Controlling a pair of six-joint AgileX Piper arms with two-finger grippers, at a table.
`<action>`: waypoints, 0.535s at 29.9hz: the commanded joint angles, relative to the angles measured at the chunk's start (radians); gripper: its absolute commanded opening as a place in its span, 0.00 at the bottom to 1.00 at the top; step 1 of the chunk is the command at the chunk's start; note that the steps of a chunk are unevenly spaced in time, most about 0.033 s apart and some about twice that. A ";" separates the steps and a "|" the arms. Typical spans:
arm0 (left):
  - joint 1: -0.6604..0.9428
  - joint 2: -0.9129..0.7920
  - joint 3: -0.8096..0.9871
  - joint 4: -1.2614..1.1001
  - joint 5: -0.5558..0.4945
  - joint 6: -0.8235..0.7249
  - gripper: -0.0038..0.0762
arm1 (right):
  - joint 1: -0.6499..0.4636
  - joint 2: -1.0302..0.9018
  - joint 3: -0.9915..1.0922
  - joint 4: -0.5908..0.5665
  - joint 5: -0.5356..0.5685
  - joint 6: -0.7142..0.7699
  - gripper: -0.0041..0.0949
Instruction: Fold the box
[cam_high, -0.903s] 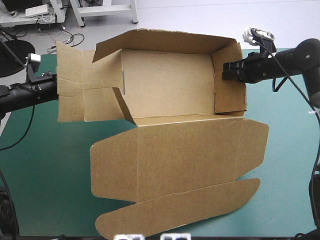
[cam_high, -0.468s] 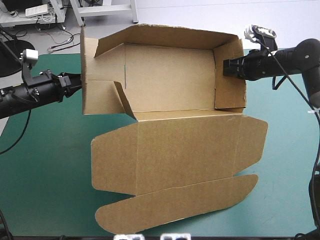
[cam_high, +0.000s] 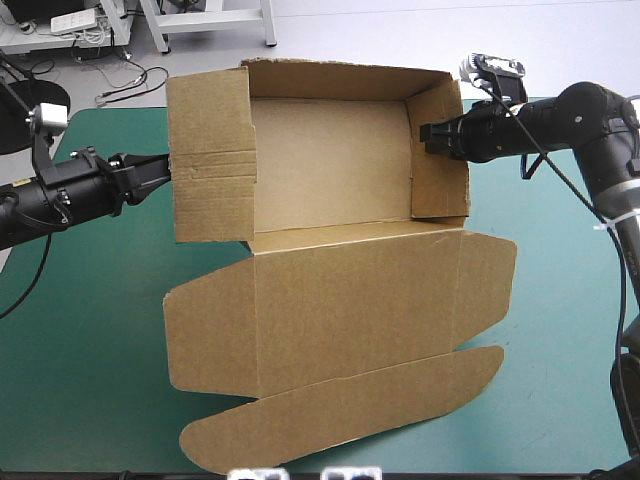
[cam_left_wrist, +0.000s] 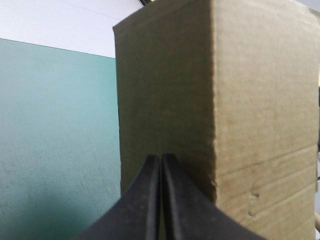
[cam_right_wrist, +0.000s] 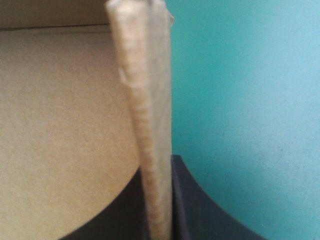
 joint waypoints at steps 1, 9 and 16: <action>-0.043 -0.021 -0.030 -0.074 0.061 -0.011 0.04 | 0.001 -0.036 -0.028 0.054 -0.062 0.027 0.03; -0.117 -0.019 -0.030 -0.075 0.057 -0.009 0.04 | 0.044 -0.036 -0.028 -0.002 -0.100 0.053 0.03; -0.117 -0.018 -0.030 -0.065 0.059 -0.002 0.04 | 0.080 -0.036 -0.028 -0.026 -0.127 0.062 0.03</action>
